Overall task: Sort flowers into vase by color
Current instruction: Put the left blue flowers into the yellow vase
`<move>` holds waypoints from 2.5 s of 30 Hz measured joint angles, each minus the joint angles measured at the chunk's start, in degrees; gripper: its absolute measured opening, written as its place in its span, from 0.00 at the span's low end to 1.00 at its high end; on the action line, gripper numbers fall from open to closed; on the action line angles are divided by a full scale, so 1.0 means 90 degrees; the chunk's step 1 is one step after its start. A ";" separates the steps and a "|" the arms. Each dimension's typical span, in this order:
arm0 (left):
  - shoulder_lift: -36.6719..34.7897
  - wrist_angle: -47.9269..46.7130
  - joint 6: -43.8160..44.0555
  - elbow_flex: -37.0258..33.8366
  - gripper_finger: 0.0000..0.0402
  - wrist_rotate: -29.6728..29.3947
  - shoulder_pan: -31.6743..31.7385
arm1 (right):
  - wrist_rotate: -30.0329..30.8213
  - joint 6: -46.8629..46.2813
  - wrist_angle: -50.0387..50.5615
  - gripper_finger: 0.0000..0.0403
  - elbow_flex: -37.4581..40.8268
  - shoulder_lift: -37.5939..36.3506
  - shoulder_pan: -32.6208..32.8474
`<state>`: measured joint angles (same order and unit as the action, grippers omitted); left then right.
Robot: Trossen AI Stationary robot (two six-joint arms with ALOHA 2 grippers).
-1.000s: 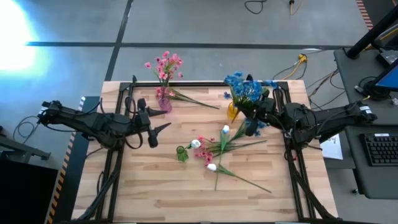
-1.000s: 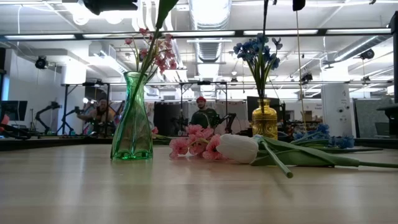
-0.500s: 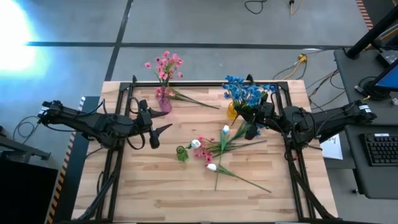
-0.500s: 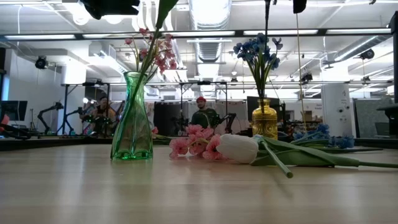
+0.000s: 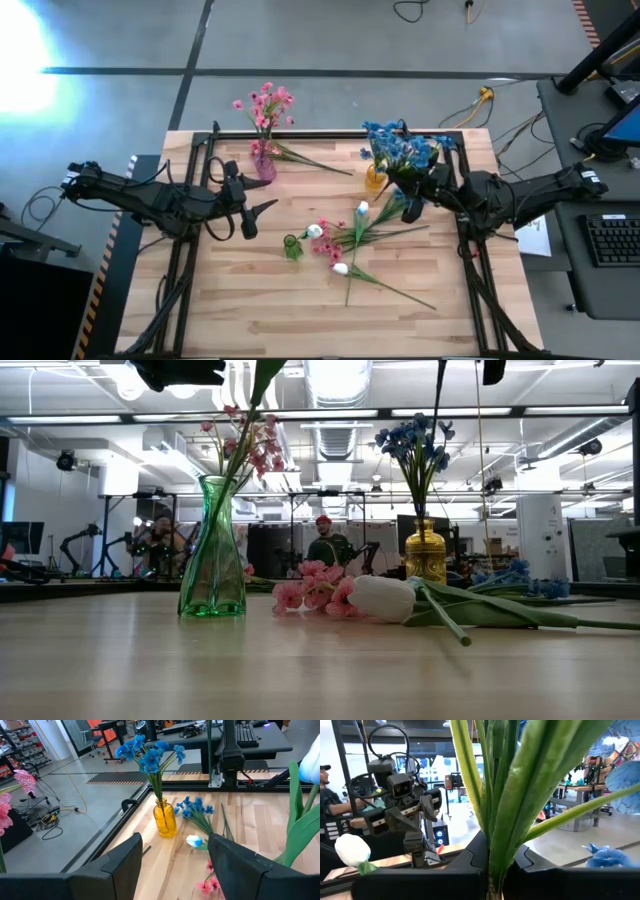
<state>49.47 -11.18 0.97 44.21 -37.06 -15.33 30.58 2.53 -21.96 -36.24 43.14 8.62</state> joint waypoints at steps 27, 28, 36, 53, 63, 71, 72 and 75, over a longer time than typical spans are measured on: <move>0.0022 0.0005 -0.0051 0.0000 0.53 -0.0010 0.0007 | 0.3153 -0.0629 -0.1896 0.04 0.1363 0.0311 -0.0928; 0.0022 0.0003 -0.0053 0.0000 0.53 -0.0010 0.0007 | 0.3107 -0.0697 -0.1940 0.04 0.1363 0.0388 -0.1022; 0.0022 0.0001 -0.0078 0.0000 0.53 -0.0010 0.0007 | 0.2524 -0.0664 -0.2721 0.04 0.1363 0.0913 -0.1512; 0.0022 -0.0002 -0.0199 0.0000 0.53 -0.0165 0.0007 | 0.2382 -0.0007 -0.3404 0.04 0.1363 0.1537 -0.1909; 0.0022 -0.0001 -0.0219 0.0000 0.53 -0.0168 0.0007 | 0.2201 0.0126 -0.3454 0.04 0.1363 0.1907 -0.1909; 0.0022 -0.0002 -0.0221 0.0000 0.53 -0.0168 0.0007 | 0.2204 0.0126 -0.3457 0.04 0.1363 0.2138 -0.1909; 0.0022 -0.0002 -0.0221 0.0000 0.53 -0.0170 0.0007 | 0.2204 0.0126 -0.3457 0.04 0.1363 0.2160 -0.1909; 0.0022 -0.0002 -0.0221 0.0000 0.53 -0.0170 0.0007 | 0.2206 0.0116 -0.3456 0.04 0.1363 0.2230 -0.1909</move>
<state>49.67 -11.20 -1.02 44.21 -38.59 -15.27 50.43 3.57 -53.06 -23.97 63.21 -8.56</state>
